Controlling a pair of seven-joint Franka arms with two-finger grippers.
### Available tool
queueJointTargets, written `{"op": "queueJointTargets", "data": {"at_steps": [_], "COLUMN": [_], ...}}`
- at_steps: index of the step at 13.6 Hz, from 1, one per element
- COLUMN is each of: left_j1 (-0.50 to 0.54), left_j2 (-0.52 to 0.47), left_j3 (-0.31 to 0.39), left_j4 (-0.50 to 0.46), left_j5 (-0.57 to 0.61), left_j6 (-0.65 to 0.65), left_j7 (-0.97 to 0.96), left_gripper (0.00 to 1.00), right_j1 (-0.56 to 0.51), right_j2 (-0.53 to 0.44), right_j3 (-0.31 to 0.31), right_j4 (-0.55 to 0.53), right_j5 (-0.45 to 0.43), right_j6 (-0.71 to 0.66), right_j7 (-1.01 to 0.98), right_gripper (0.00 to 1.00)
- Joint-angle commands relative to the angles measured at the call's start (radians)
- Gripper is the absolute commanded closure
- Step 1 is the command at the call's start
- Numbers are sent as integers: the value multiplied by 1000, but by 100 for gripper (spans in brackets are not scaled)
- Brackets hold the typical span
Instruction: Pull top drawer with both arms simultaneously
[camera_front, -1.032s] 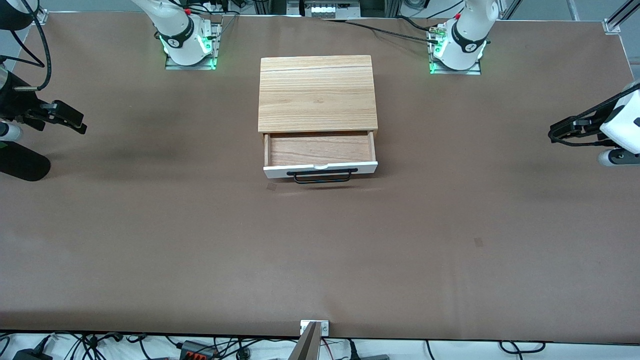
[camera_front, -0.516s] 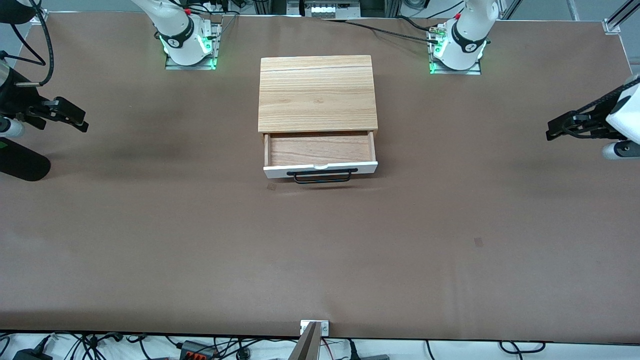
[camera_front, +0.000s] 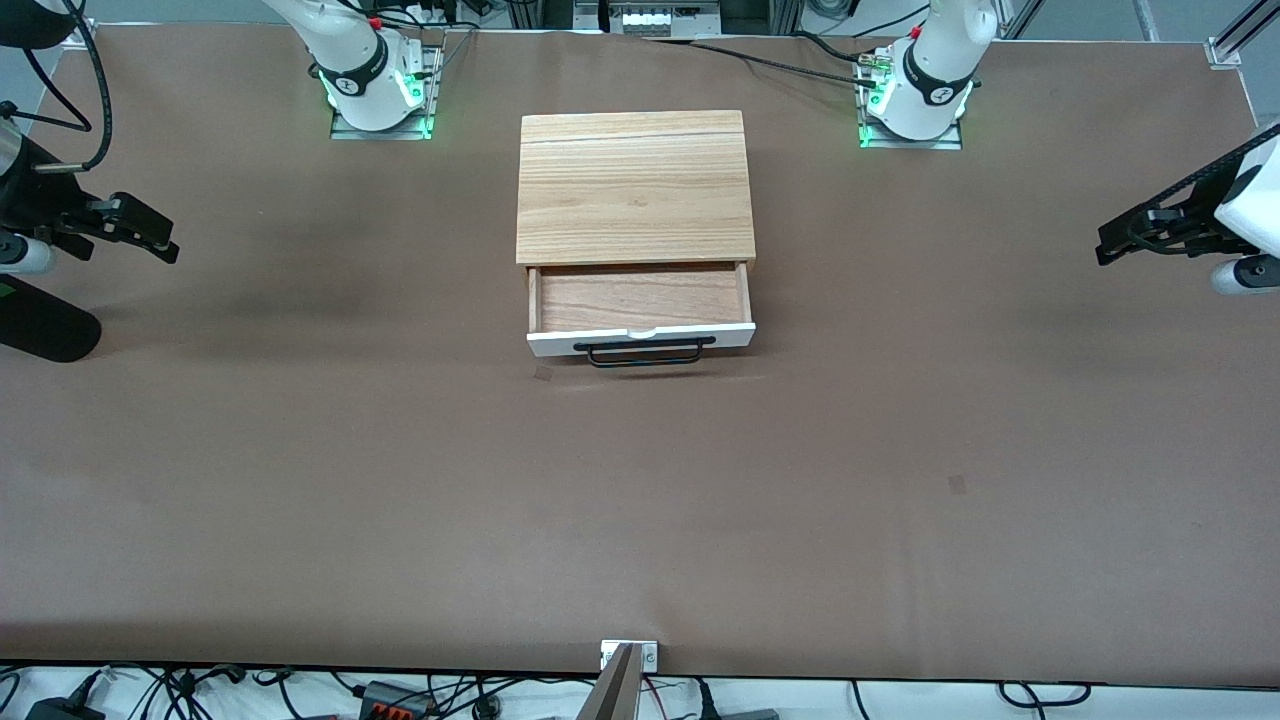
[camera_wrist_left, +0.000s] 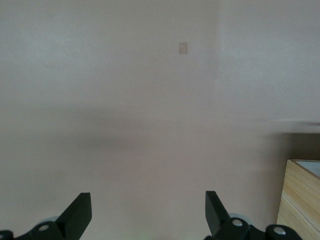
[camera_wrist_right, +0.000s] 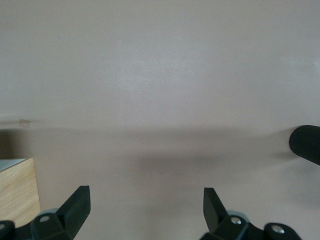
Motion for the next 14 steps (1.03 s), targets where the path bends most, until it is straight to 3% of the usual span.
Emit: {"op": "queueJointTargets", "data": {"at_steps": [1,8,11,13,14], "left_j1": [-21,-17,-18,-15,-15], "left_j2": [-28,-25,-25,-22,-19], "left_j3": [8,6,5,14,17], "left_j4": [-27,-24,-22,-22,-21], "left_j5": [-11,-13,-19,-138,-135], "left_j6": [6,8,11,14,14], "left_j7": [4,-4,-4,-16,-15], "left_gripper": [0,0,0,0,0], "right_j1": [-1,-17,-39,-34,-33], "right_j2": [-12,-5,-2,-2,-2], "right_j3": [3,6,35,35,35], "right_j4": [-12,-8,-8,-8,-8], "right_j5": [-12,-11,-11,-11,-11], "right_j6": [-8,-2,-4,-8,-10], "right_j7": [-14,-16,-16,-17,-17], "right_gripper": [0,0,0,0,0]}}
